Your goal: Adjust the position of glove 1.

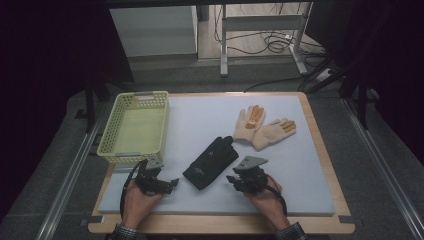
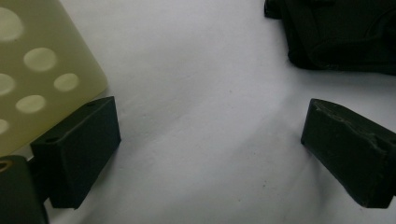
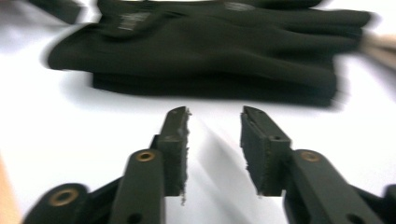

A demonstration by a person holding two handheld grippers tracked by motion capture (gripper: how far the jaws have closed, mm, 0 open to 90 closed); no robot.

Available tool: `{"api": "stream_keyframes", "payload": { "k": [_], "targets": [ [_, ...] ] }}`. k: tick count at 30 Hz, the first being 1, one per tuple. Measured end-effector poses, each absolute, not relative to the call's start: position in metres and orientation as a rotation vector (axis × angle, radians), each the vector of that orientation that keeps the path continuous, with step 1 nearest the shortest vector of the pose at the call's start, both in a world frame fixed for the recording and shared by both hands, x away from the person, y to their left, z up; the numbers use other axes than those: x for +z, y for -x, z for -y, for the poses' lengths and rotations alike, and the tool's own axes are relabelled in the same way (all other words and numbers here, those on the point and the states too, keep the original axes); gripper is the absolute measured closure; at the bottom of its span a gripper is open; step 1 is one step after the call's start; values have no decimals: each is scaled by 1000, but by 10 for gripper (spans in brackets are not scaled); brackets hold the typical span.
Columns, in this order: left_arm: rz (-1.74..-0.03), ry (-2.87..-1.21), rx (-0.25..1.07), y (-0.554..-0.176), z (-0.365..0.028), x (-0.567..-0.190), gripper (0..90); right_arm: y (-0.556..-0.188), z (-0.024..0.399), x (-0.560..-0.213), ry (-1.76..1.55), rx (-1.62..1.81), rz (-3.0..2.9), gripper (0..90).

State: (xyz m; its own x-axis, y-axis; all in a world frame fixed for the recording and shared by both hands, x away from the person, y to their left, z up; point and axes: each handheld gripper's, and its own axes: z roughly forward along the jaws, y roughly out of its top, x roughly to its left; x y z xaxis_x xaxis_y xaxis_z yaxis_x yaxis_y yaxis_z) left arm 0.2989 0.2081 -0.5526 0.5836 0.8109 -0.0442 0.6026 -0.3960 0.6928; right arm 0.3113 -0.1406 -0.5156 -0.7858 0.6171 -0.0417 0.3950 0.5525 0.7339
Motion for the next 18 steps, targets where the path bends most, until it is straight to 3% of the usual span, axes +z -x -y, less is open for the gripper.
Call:
{"api": "stream_keyframes", "payload": {
  "k": [9, 14, 18],
  "targets": [
    [-1137, -2155, 367, -298, -207, -548, 54, -328, 208, -518, -1026, 994, -2367, 300],
    [-1109, -2098, 258, -294, -208, -538, 46, -333, 232, -521, -1087, 954, -2321, 234],
    [-1055, -2106, 271, -291, -196, -528, 24, -336, 242, -528, -1114, 916, -2297, 192]
  ]
}}
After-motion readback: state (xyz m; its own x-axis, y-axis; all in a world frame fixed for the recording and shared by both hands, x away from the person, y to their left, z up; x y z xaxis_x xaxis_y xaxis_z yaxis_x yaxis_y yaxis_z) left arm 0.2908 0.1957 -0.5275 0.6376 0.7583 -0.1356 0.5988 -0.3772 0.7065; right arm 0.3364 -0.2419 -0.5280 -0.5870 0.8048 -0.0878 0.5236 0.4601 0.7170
